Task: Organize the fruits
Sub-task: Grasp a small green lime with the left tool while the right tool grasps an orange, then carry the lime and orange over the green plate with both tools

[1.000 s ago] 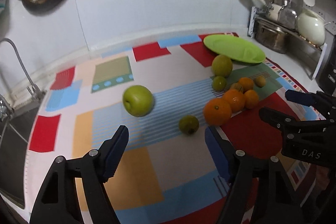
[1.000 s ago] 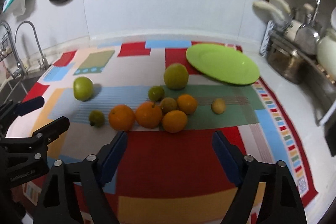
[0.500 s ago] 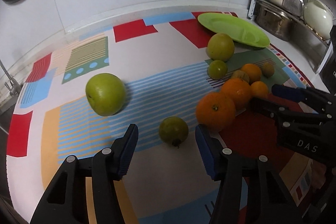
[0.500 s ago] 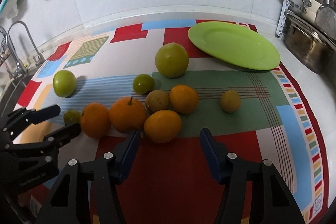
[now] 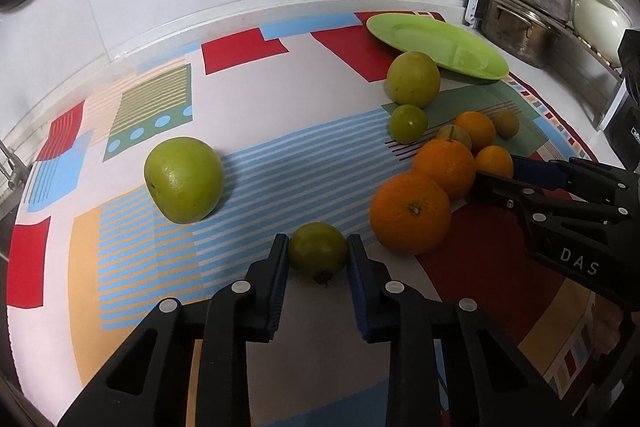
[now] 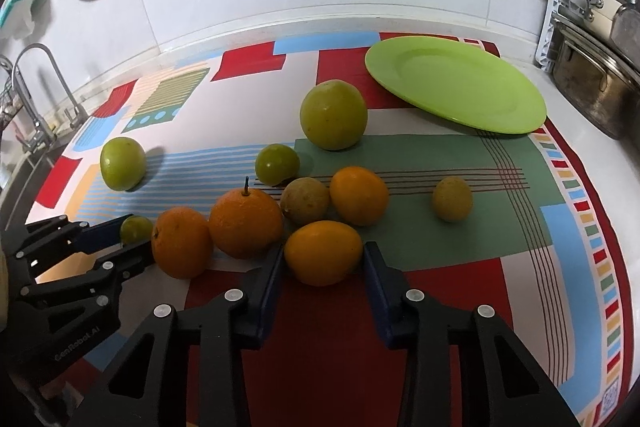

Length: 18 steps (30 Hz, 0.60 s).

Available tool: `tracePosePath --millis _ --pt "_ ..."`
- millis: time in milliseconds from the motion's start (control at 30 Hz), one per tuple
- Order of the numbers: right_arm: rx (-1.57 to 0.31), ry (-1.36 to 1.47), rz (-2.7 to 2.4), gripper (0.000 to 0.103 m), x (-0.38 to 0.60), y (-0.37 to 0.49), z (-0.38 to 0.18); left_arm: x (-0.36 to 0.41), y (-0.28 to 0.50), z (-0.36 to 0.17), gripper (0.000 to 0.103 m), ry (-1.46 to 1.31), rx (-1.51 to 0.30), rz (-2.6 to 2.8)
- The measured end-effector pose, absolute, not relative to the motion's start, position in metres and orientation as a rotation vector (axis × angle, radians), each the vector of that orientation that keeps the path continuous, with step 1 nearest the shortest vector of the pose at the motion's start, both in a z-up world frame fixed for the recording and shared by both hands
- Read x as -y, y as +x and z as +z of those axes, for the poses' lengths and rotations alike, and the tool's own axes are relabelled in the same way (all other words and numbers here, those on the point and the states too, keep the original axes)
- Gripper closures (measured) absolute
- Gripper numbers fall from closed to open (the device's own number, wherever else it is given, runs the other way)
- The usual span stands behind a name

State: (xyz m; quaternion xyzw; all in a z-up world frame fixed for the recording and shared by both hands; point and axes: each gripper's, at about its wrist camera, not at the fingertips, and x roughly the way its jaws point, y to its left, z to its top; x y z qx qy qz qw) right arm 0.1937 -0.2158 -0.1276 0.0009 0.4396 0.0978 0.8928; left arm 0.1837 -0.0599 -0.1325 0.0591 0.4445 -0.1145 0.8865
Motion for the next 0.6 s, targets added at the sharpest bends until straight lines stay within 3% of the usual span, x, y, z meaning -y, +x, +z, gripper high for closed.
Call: tracePosePath --millis 600 --pt "-0.789 0.04 0.16 0.063 0.235 0.171 -0.079 0.077 0.18 -0.073 0.074 0.131 -0.777 -0.319"
